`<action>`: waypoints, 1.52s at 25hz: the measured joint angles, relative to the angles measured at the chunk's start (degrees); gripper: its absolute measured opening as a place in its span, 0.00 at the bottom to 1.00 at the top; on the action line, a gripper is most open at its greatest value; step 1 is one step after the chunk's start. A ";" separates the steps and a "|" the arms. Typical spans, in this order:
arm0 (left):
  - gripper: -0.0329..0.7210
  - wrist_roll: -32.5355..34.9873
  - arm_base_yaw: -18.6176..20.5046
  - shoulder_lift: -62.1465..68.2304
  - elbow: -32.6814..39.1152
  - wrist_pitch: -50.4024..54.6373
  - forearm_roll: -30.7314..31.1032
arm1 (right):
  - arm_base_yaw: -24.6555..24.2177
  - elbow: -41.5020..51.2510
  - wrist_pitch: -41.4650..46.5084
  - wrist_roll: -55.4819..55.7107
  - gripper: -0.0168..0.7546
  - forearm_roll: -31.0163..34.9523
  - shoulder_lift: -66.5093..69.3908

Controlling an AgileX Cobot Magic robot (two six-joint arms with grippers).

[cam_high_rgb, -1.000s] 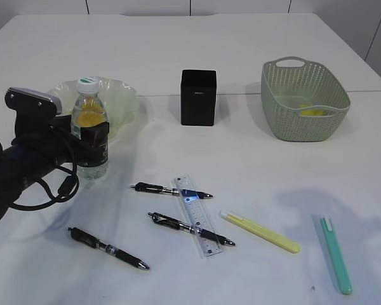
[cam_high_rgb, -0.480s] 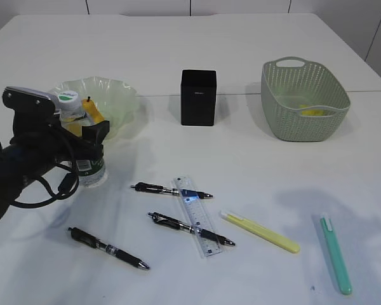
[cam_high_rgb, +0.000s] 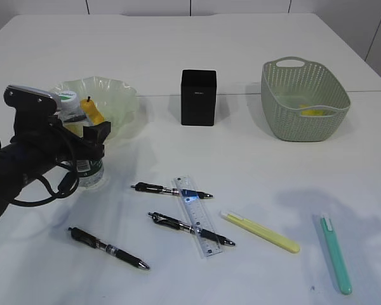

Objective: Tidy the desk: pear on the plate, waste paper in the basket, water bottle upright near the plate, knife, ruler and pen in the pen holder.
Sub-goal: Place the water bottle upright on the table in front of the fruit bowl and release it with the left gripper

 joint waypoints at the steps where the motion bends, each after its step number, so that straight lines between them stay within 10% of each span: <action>1: 0.80 0.00 0.00 -0.28 0.10 0.23 -0.14 | 0.00 0.00 0.00 0.00 0.47 0.00 0.00; 38: 0.80 0.00 -0.03 -26.13 3.30 31.71 0.19 | 0.00 0.00 -0.09 0.00 0.47 -1.53 0.00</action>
